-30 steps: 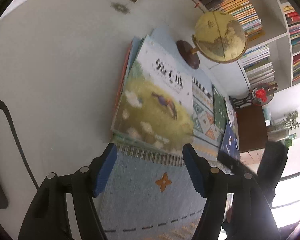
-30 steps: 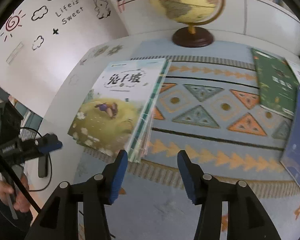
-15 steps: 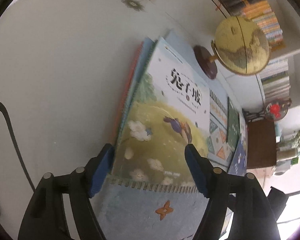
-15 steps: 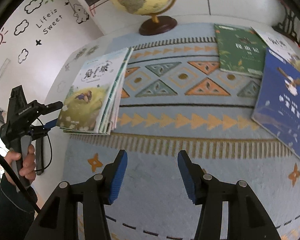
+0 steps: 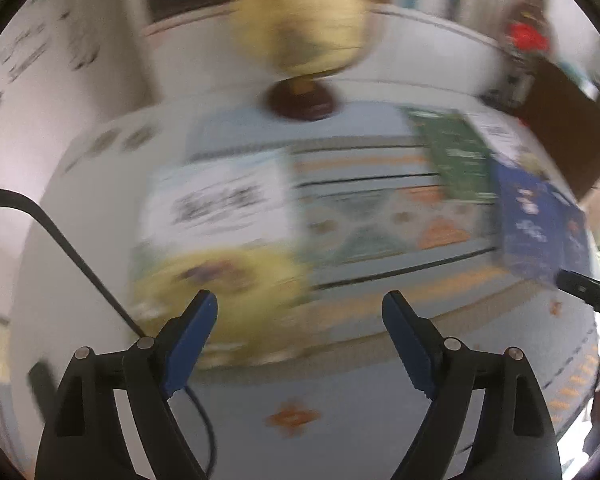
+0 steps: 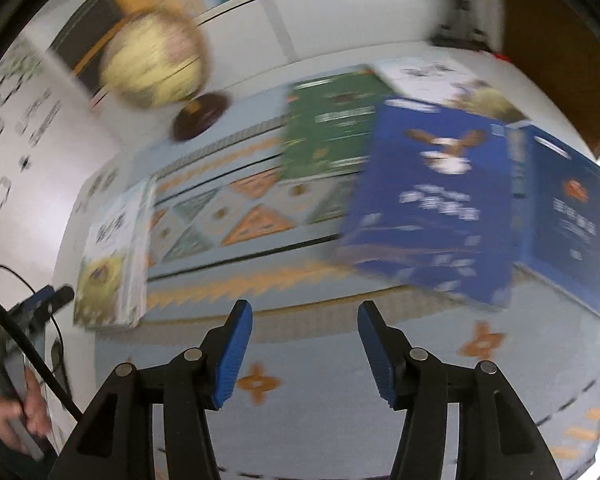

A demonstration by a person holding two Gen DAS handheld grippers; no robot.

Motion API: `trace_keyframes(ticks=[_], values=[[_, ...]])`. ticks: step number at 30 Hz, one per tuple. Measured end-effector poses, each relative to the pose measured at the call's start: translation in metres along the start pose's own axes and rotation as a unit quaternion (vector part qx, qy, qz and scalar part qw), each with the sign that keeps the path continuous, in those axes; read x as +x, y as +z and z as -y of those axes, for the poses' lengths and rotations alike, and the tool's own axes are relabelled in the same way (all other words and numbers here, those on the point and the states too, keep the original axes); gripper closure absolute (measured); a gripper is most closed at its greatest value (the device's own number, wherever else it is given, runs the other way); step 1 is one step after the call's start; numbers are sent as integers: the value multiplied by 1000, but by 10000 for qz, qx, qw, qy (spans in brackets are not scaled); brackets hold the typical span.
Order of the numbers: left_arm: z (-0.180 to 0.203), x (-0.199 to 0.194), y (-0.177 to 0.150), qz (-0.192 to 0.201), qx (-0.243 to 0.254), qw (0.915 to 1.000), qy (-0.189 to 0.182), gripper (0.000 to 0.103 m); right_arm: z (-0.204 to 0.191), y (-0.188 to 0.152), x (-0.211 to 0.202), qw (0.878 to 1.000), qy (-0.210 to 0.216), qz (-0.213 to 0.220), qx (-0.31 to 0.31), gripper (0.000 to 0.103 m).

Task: Organize books

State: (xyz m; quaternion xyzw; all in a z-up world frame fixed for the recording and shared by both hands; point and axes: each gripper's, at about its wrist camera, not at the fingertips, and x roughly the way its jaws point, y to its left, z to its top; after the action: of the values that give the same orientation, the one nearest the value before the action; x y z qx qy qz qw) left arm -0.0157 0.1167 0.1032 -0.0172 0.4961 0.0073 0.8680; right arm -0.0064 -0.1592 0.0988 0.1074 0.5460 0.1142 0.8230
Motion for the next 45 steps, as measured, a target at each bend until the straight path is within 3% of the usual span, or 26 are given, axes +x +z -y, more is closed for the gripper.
trace_keyframes(ticks=[3,6,7,10,15,16,18,19,20,27,28,29,32,37,45], values=[[51,12,18,-219,222,9982,-502,19,42,11,-12,9993,64,111,353,49],[94,15,33,-148,619,9963,-584,19,77,23,-24,9981,-73,260,546,49],[109,19,39,-220,725,9941,-776,19,84,25,-27,9979,-98,290,575,49],[136,39,57,-665,468,9808,-1771,20,115,34,-34,9966,-147,375,713,49],[176,77,73,-931,537,9707,-2148,22,146,45,-37,9957,-238,597,674,50],[184,83,75,-928,579,9701,-2166,22,147,48,-35,9960,-324,622,562,52],[199,95,75,-1001,723,9701,-2088,40,149,54,-27,9973,-417,533,283,66],[205,100,75,-1055,787,9700,-2046,58,151,56,-22,9978,-379,484,228,68],[215,107,75,-1120,887,9705,-1942,61,152,59,-15,9985,-292,428,157,70],[239,135,69,-1217,1069,9764,-1430,59,165,72,31,9999,-87,-115,22,70],[239,138,68,-1233,1014,9783,-1324,57,166,73,35,9998,-79,-184,6,70],[237,142,67,-1291,942,9786,-1295,49,167,75,40,9997,-102,-238,-18,70],[233,153,67,-1450,683,9772,-1390,40,169,76,48,9993,-136,-328,-149,70],[232,157,66,-1534,416,9709,-1789,38,170,82,57,9984,-220,-355,-377,69],[236,151,67,-1471,324,9701,-1906,38,176,86,66,9991,82,-320,-274,67]])
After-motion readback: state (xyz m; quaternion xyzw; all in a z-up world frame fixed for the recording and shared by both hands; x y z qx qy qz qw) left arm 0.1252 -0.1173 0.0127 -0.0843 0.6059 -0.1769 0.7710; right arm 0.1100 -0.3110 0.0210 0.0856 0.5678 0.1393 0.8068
